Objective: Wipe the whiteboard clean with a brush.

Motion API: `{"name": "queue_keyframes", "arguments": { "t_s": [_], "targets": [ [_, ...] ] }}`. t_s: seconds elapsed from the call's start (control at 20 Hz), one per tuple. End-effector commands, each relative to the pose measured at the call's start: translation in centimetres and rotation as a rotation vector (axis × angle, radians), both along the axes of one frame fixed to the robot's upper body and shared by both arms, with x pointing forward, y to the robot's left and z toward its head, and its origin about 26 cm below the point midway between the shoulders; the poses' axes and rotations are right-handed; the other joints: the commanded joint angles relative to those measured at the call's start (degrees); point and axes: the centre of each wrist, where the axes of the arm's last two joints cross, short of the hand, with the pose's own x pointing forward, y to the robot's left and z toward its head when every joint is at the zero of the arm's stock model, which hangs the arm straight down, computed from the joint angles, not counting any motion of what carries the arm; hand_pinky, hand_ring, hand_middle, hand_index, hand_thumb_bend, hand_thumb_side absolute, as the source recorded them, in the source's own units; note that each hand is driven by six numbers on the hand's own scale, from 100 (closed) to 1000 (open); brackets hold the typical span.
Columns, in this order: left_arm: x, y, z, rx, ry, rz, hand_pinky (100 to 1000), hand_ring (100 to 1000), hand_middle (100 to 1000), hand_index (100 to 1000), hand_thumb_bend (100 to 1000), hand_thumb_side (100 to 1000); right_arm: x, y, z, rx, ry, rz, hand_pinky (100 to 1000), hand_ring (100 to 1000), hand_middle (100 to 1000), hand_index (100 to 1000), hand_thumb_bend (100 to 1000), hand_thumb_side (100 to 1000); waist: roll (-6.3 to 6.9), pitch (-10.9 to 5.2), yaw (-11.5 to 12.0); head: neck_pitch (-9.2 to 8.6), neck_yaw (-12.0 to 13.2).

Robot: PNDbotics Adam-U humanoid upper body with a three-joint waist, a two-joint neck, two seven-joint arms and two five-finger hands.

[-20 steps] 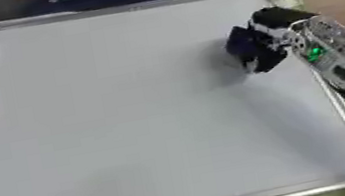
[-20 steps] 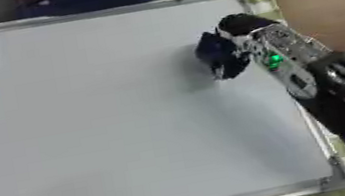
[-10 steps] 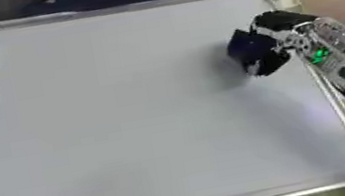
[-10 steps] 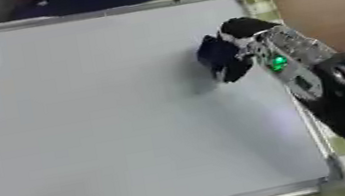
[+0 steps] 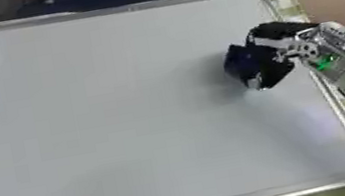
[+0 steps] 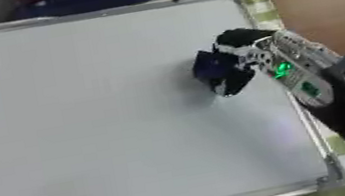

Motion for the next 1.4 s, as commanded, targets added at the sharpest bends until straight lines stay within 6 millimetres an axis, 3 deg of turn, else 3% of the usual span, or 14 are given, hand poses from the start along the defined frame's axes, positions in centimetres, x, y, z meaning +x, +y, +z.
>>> {"name": "queue_keyframes", "arguments": {
  "t_s": [0.05, 0.45, 1.4],
  "targets": [
    [-0.4, 0.2, 1.0, 0.02, -0.035, 0.002, 688, 854, 799, 853, 238, 1000, -0.9, -0.1, 1.4, -0.026, -0.007, 0.023, 523, 608, 442, 140, 100, 171, 0.04, -1.61, -0.1, -0.53, -0.3],
    [-0.3, 0.1, 1.0, 0.019, -0.037, 0.001, 688, 854, 799, 852, 239, 1000, -1.4, -0.2, 1.3, -0.031, 0.014, 0.018, 521, 610, 441, 142, 100, 167, 0.04, -1.53, 0.0, -0.64, -0.6],
    [-0.3, 0.2, 1.1, 0.021, -0.045, 0.002, 688, 855, 801, 852, 234, 1000, 1.9, -4.2, -0.5, -0.055, -0.025, -0.264, 473, 583, 384, 150, 100, 100, 0.57, -1.19, 0.9, -0.43, -1.2]
  ]
}}
